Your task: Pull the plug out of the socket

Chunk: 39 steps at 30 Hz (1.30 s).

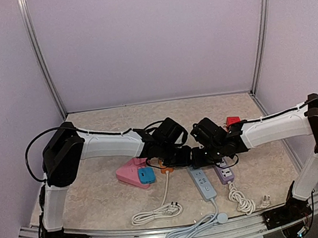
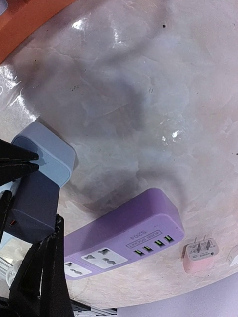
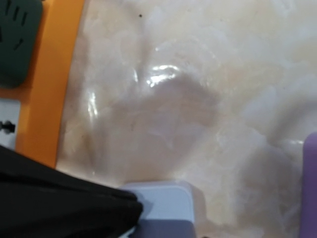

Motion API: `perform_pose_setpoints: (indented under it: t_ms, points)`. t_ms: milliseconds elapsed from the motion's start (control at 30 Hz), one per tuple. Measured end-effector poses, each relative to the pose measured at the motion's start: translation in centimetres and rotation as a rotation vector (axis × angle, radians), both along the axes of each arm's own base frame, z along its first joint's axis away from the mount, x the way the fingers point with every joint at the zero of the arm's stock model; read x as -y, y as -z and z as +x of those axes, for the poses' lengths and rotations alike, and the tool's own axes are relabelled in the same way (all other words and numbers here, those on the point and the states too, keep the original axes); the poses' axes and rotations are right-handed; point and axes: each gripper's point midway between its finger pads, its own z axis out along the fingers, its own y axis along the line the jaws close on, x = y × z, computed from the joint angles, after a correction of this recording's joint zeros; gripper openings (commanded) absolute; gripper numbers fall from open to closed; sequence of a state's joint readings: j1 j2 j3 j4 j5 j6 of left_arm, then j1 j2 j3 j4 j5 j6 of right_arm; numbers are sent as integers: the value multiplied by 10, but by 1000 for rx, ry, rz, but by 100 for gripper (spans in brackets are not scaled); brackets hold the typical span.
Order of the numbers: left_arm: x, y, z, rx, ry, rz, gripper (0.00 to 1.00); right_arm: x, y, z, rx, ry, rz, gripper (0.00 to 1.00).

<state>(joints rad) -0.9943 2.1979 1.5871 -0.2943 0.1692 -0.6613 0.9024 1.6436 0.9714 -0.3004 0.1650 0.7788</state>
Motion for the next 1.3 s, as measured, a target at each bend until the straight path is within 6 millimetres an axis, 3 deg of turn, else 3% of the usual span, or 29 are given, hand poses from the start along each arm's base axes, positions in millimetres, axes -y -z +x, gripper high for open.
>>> perform_pose_setpoints:
  t_ms: [1300]
  points:
    - [11,2,-7,-65,26,-54,0,15,-3,-10,-40,1,-71,5]
